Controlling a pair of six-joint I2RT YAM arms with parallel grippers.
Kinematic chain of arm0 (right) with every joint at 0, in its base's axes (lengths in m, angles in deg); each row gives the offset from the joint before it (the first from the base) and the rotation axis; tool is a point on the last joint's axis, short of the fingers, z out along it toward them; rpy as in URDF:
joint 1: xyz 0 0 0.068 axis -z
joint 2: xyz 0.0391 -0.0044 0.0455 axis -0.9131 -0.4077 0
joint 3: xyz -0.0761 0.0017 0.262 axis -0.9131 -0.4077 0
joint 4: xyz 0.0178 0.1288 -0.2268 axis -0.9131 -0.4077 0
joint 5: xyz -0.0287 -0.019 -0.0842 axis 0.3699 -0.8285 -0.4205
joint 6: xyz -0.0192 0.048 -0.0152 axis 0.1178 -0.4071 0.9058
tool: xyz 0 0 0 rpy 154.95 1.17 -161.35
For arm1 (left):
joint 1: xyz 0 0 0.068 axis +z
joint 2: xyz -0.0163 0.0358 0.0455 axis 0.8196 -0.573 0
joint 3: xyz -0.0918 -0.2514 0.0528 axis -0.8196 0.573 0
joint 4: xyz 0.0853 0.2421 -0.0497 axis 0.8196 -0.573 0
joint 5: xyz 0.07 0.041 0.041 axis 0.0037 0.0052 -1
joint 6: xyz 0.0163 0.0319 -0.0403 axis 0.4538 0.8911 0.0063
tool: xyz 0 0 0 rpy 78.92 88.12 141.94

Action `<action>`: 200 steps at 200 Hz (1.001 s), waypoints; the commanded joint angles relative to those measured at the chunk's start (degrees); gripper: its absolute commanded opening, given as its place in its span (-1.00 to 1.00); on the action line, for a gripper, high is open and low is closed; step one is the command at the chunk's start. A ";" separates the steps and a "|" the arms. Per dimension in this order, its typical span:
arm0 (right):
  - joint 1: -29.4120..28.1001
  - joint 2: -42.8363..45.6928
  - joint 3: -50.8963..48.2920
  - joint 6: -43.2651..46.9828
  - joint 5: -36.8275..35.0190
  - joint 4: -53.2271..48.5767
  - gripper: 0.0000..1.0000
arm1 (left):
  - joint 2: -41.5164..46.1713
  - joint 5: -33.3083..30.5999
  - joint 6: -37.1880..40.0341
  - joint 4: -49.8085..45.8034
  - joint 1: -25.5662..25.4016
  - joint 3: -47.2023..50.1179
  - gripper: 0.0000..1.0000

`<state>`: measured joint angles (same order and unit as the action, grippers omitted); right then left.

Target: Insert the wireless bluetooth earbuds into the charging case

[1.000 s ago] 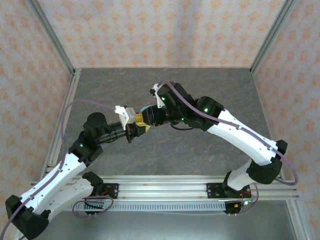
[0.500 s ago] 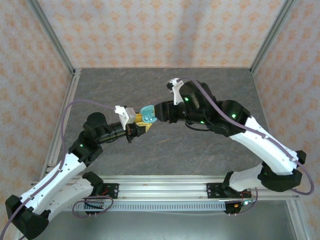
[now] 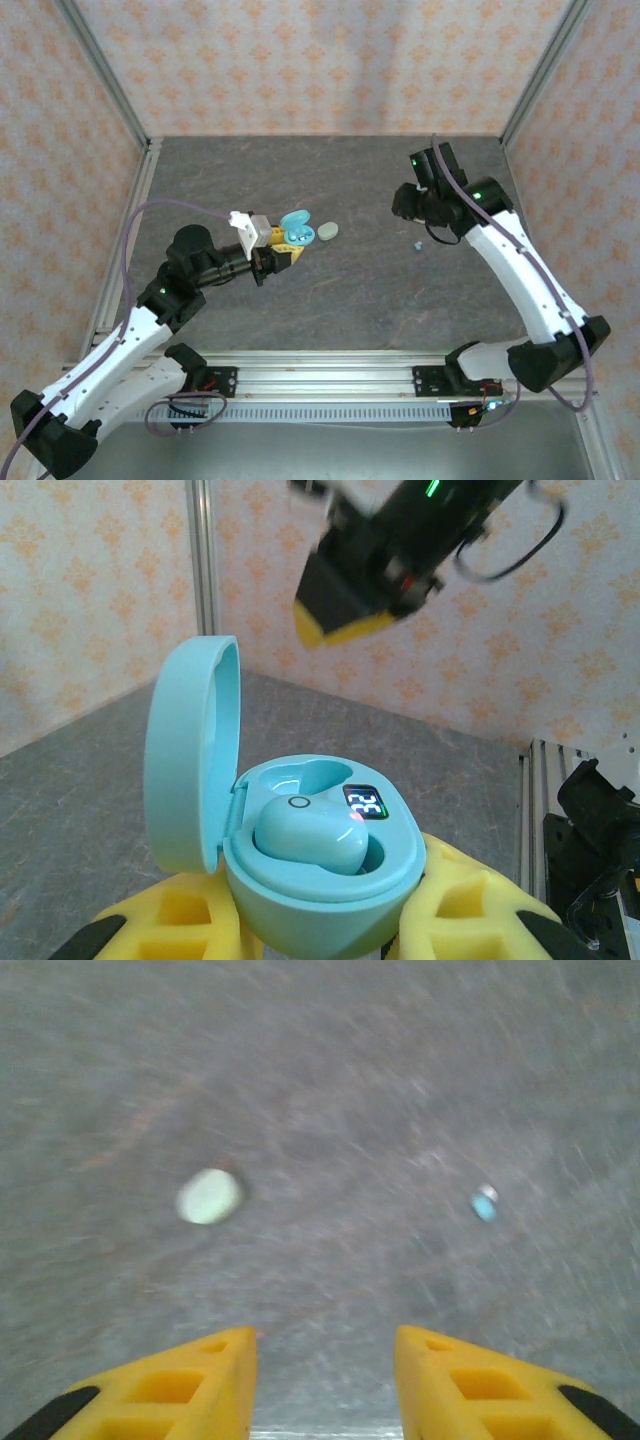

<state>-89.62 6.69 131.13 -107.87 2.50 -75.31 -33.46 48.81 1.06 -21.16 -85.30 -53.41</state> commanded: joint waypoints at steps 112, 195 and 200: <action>17.69 -24.32 -14.73 0.64 6.99 17.22 -0.31 | -2.47 0.13 1.28 3.69 -0.25 -0.79 -0.81; 18.06 -34.86 -8.71 2.82 11.79 18.91 -0.31 | -2.25 -0.23 1.97 2.27 -0.21 -1.27 -0.81; 18.06 -34.64 -9.11 2.81 12.54 19.31 -0.34 | -2.20 -0.28 2.07 2.05 -0.27 -1.40 -0.81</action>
<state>-71.74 -27.32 121.73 -105.99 11.87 -56.84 -36.25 48.83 1.28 -20.09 -85.30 -53.41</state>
